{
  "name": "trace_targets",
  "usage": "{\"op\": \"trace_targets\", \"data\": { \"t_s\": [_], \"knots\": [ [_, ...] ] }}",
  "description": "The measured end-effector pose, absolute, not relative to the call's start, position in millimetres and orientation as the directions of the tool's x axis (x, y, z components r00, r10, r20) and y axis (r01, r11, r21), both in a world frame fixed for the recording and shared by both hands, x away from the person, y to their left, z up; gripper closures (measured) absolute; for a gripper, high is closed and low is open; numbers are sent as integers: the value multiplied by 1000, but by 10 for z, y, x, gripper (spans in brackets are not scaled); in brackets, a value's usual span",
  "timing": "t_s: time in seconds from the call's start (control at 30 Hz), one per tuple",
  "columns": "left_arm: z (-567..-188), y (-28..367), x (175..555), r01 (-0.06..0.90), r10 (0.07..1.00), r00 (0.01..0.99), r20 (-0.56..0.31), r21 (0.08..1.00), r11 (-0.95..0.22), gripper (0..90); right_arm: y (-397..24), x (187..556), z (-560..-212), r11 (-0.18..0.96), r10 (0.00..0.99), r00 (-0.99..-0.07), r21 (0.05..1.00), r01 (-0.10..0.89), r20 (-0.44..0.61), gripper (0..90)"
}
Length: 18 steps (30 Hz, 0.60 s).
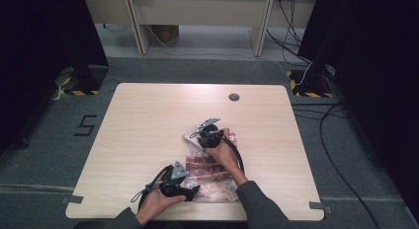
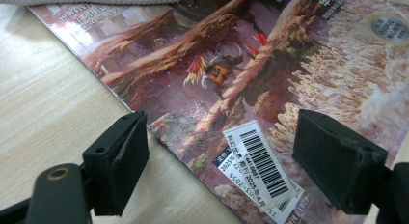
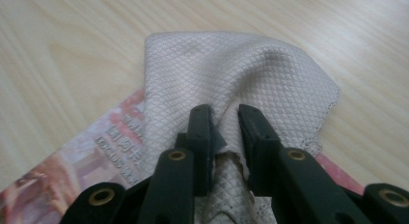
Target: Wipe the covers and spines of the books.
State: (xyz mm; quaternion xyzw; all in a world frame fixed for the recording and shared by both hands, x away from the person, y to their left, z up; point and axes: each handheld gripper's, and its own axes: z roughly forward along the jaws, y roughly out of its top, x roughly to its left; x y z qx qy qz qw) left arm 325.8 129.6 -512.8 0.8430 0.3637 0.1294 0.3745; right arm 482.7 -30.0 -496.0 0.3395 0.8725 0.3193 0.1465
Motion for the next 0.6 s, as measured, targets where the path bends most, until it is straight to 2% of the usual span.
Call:
{"op": "trace_targets", "data": {
  "t_s": [0.1, 0.4, 0.6],
  "knots": [
    [-5128, 1297, 3261, 520, 710, 701, -59, 724, -453, 191, -268, 4803, -4952, 589, 668, -742, 651, 480, -58, 757],
    [-5129, 1298, 3260, 519, 710, 701, -58, 725, -453, 191, -258, 4854, -4966, 565, 684, -728, 662, 493, -42, 747],
    [-5131, 1299, 3260, 522, 712, 700, -63, 725, -449, 191, -233, 4747, -4960, 591, 648, -760, 656, 468, -41, 753]
  ]
}}
